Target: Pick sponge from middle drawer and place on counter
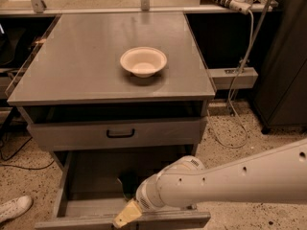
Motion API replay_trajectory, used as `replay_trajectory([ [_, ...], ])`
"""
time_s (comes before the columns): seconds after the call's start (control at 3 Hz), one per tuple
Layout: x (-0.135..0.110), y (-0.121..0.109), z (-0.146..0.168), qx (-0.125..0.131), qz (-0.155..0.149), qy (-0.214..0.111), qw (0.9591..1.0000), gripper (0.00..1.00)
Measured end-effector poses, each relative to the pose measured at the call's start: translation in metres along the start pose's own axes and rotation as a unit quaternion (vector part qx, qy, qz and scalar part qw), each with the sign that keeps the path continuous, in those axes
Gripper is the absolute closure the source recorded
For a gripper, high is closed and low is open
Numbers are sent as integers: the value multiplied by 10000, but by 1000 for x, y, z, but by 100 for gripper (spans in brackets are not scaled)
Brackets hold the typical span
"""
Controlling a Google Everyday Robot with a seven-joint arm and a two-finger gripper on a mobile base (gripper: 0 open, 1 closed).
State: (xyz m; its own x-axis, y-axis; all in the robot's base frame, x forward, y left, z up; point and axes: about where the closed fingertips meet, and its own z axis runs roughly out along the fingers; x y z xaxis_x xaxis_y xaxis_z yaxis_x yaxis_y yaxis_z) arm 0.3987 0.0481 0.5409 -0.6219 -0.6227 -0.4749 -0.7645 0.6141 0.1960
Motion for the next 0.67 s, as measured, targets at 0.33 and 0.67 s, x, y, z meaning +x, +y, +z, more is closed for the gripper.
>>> replay_trajectory([
  [0.33,-6,-3,22,-60,185,-228,9996,0],
  [0.67,-15,-9,66,-199,408,-337,9984,0],
])
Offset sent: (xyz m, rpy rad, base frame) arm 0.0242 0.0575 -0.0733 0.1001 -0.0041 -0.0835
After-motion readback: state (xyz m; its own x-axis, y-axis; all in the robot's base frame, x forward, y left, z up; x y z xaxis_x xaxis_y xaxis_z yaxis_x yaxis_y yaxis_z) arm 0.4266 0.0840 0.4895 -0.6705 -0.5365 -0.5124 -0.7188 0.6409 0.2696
